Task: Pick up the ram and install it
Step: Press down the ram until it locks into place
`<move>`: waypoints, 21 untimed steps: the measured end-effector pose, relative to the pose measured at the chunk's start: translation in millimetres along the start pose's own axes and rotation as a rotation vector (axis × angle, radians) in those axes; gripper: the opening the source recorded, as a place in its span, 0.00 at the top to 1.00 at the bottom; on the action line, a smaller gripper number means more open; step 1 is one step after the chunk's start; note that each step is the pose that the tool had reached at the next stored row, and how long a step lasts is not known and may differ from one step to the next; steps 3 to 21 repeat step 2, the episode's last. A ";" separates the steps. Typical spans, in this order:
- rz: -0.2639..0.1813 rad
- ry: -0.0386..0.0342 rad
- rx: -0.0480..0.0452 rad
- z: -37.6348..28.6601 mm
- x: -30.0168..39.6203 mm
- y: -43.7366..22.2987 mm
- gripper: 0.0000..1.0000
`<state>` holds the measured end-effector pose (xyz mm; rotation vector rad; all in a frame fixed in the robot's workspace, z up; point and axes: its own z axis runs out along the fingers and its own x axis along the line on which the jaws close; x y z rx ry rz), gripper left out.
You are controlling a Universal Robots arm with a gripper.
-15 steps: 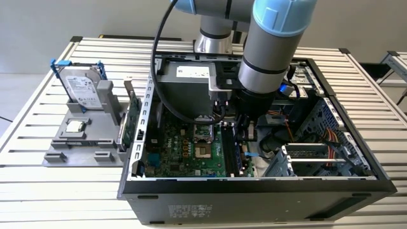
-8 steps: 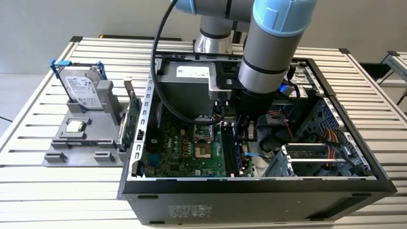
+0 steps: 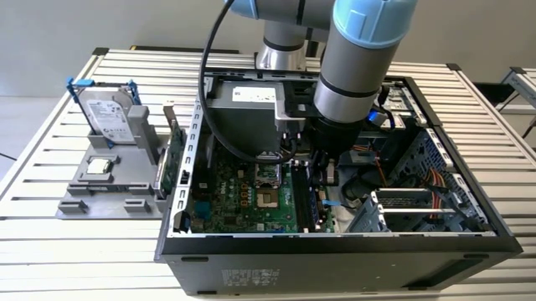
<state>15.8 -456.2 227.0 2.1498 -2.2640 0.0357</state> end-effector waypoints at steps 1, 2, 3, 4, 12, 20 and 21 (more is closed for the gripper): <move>0.000 0.0000 0.0000 0.0 0.0 0.0 1.00; 0.000 0.0000 0.0000 0.0 0.0 0.0 1.00; 0.000 0.0000 0.0000 0.0 0.0 0.0 1.00; 0.000 0.0000 0.0000 0.0 0.0 0.0 1.00; 0.000 0.0000 0.0000 0.0 0.0 0.0 1.00; 0.000 0.0000 0.0000 0.0 0.0 0.0 1.00; 0.000 0.0000 0.0000 0.0 0.0 0.0 1.00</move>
